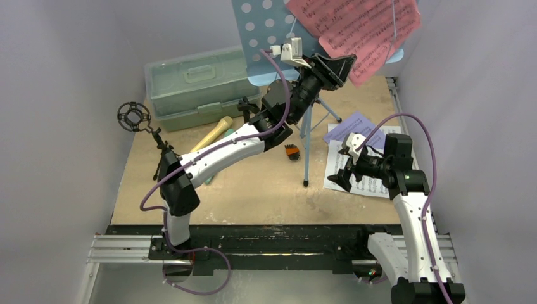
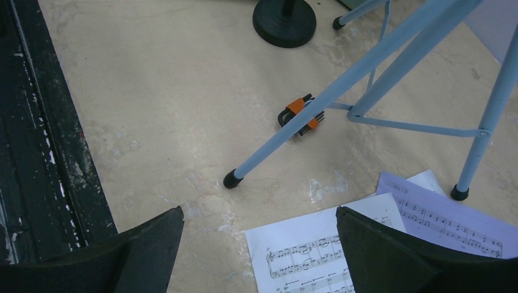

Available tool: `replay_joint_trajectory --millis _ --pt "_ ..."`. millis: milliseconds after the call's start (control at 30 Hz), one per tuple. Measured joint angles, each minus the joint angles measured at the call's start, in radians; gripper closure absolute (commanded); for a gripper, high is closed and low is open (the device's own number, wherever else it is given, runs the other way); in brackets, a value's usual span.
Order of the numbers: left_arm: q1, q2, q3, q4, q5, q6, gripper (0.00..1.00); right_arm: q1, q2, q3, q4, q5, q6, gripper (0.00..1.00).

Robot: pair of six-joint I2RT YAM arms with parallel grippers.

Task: Pack up the instrument practice props
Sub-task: Pick up the sheet music from the music stand.

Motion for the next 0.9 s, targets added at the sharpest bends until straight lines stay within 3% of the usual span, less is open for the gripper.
replay_joint_trajectory --millis 100,133,467,633,900 --pt "0.000 0.016 0.026 0.003 -0.007 0.024 0.96 0.000 0.000 0.000 0.000 0.000 0.000 0.01" --pt "-0.003 0.017 0.027 0.002 -0.010 0.038 1.00 0.000 -0.001 0.000 0.000 0.000 0.000 0.01" --pt "-0.074 -0.066 -0.072 -0.030 -0.024 0.270 1.00 0.000 -0.011 0.000 -0.001 -0.001 -0.003 0.01" --pt "-0.133 -0.223 -0.180 -0.106 -0.020 0.408 1.00 0.000 -0.011 0.000 -0.001 -0.001 -0.003 0.01" --pt "-0.129 -0.495 -0.318 -0.232 0.018 0.520 1.00 0.000 -0.005 -0.001 -0.001 0.000 -0.003 0.01"
